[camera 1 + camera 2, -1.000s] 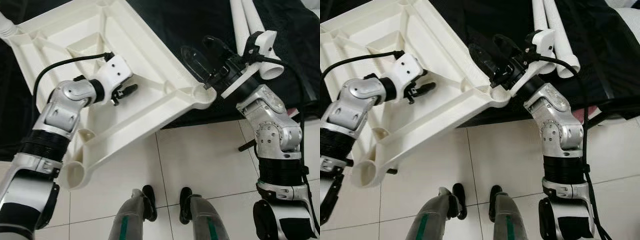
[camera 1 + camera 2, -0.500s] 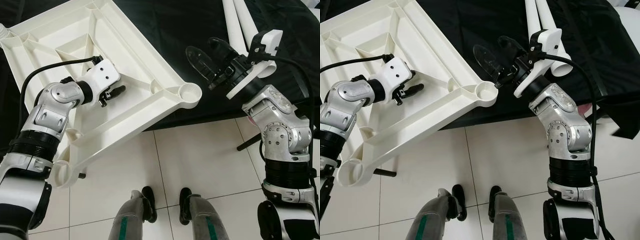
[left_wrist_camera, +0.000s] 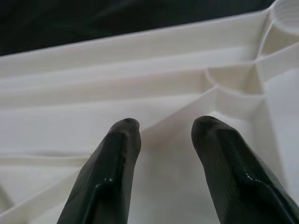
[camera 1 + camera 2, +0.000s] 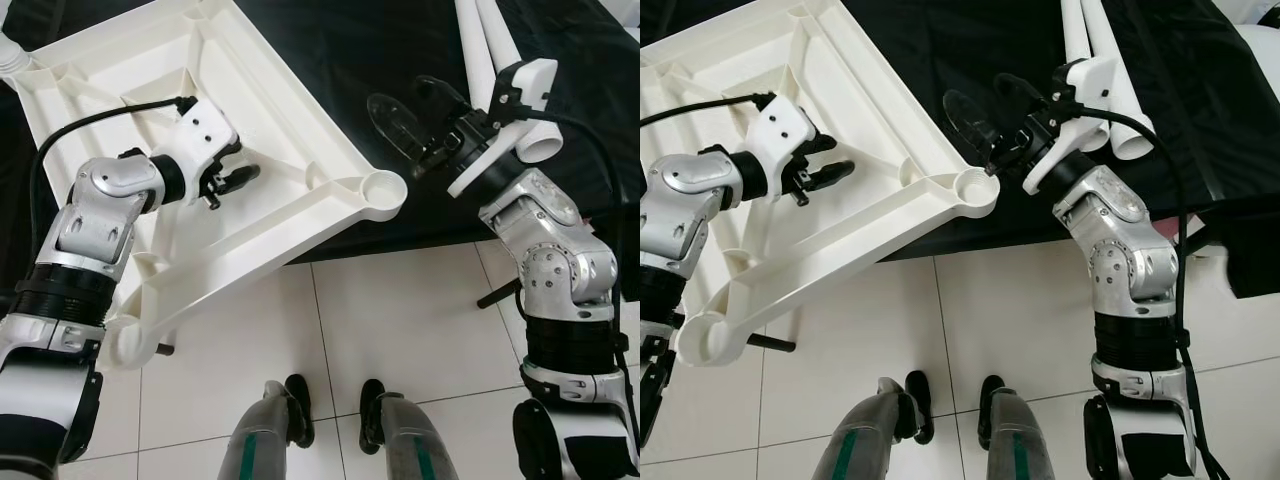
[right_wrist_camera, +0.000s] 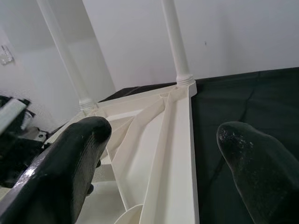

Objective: Building children table

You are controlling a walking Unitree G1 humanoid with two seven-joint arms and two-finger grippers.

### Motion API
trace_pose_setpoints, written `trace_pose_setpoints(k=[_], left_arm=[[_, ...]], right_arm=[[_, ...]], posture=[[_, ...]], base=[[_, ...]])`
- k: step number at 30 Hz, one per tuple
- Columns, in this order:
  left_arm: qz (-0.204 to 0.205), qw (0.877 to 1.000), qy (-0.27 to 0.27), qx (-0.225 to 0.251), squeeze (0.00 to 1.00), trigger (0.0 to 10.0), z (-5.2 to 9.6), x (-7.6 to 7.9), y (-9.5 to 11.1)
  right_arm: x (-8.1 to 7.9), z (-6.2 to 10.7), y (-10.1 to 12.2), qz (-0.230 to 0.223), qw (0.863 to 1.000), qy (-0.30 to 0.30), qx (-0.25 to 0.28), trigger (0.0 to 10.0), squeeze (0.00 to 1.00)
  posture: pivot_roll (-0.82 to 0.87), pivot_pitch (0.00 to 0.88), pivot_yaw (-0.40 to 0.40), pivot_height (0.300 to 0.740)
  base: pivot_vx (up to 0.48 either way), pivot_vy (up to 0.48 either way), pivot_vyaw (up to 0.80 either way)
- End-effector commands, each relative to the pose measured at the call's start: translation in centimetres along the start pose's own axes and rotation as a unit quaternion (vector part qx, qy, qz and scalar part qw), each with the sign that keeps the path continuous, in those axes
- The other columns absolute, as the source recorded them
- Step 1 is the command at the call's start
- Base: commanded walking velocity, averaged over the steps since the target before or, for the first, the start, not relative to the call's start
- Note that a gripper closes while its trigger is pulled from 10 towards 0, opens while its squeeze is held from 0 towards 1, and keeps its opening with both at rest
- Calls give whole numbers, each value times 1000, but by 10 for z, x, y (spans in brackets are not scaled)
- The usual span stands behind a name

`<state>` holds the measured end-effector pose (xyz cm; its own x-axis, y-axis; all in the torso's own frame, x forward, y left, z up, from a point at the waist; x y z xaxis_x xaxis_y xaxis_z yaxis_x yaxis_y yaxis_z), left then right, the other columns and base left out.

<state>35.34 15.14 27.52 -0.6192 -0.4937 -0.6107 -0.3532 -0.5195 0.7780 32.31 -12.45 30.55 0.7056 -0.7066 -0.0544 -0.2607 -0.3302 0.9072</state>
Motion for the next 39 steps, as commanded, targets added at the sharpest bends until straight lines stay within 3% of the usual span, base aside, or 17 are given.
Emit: trace_pose_setpoints(k=[1, 4, 6, 7, 9, 13, 15, 17, 19, 20, 23, 28, 30, 34, 39], left_arm=[[20, 1000, -13, 10, 0, 10000, 2, 4, 3], [29, 999, -11, 23, 0, 10000, 1, 4, 8], [69, 997, 3, 46, 0, 10000, -1, 3, 20], [69, 997, 3, 46, 0, 10000, -1, 3, 20], [102, 991, 51, 67, 0, 10000, -6, 1, 32], [118, 988, 73, 73, 0, 10000, -6, 1, 36], [126, 985, 95, 70, 0, 10000, -7, 1, 37], [146, 976, 158, 40, 0, 10000, -6, -8, 30], [146, 976, 158, 40, 0, 10000, -6, -8, 30], [168, 963, 212, 10, 0, 10000, -2, -20, 20], [182, 953, 243, -17, 0, 10000, 2, -26, 11], [187, 950, 247, -27, 0, 10000, 3, -23, 10], [196, 950, 243, -16, 0, 10000, 1, -15, 16], [201, 948, 245, -7, 0, 10000, 0, -9, 20], [175, 959, 220, 38, 0, 10000, 1, 6, 35]], right_arm=[[1, -3, -2, 6, 1000, -4, -1, 10000, 0], [4, -5, -4, 8, 1000, -12, -3, 10000, 0], [13, -11, -9, 15, 999, -42, -9, 10000, 0], [13, -11, -9, 15, 999, -42, -9, 10000, 0], [26, -19, -10, 28, 996, -89, -6, 10000, 0], [32, -22, -10, 33, 993, -111, -5, 10000, 0], [37, -24, -10, 36, 991, -127, -5, 10000, 0], [49, -29, -12, 39, 983, -177, -14, 10000, 0], [49, -29, -12, 39, 983, -177, -14, 10000, 0], [61, -34, -15, 35, 973, -226, -23, 10000, 0], [73, -37, -15, 39, 962, -267, -27, 10000, 0], [81, -39, -14, 45, 954, -293, -33, 10000, 0], [90, -40, -15, 67, 942, -326, -54, 10000, 0], [95, -42, -16, 79, 932, -347, -68, 10000, 0], [96, -51, -2, 105, 928, -353, -51, 10000, 0]], posture=[[-32, 225, 60, 740], [-31, 225, 59, 740], [-30, 224, 57, 740], [-30, 224, 57, 740], [-31, 222, 52, 740], [-33, 221, 49, 740], [-27, 220, 42, 740], [-18, 222, 30, 740], [-18, 222, 30, 740], [-15, 222, 24, 740], [-14, 228, 17, 740], [-15, 233, 11, 740], [-15, 242, -1, 740], [-14, 246, -4, 740], [-4, 268, -27, 740]], base=[[0, 0, 0], [0, 0, 0], [0, 0, 0], [0, 0, 0], [0, 0, 0], [0, 0, 0], [0, 0, 0], [0, 0, 0], [0, 0, 0], [0, 0, 0], [0, 0, 0], [0, 0, 0], [0, 0, 0], [0, 0, 0], [0, 0, 0]])
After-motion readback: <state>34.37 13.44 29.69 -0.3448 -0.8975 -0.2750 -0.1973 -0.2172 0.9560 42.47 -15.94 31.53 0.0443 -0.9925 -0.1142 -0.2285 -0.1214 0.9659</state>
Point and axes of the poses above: a point about 5 cm out from each wrist's last joint towards the gripper, its own z axis pointing back from the gripper into the wrist, its own y axis along the axis of the wrist's last joint, x = y × z, the point moved 1 cm from there along -z, pointing out of the wrist towards the gripper, and after that the axes turned 4 degrees about -z, right-handed, at the moved point
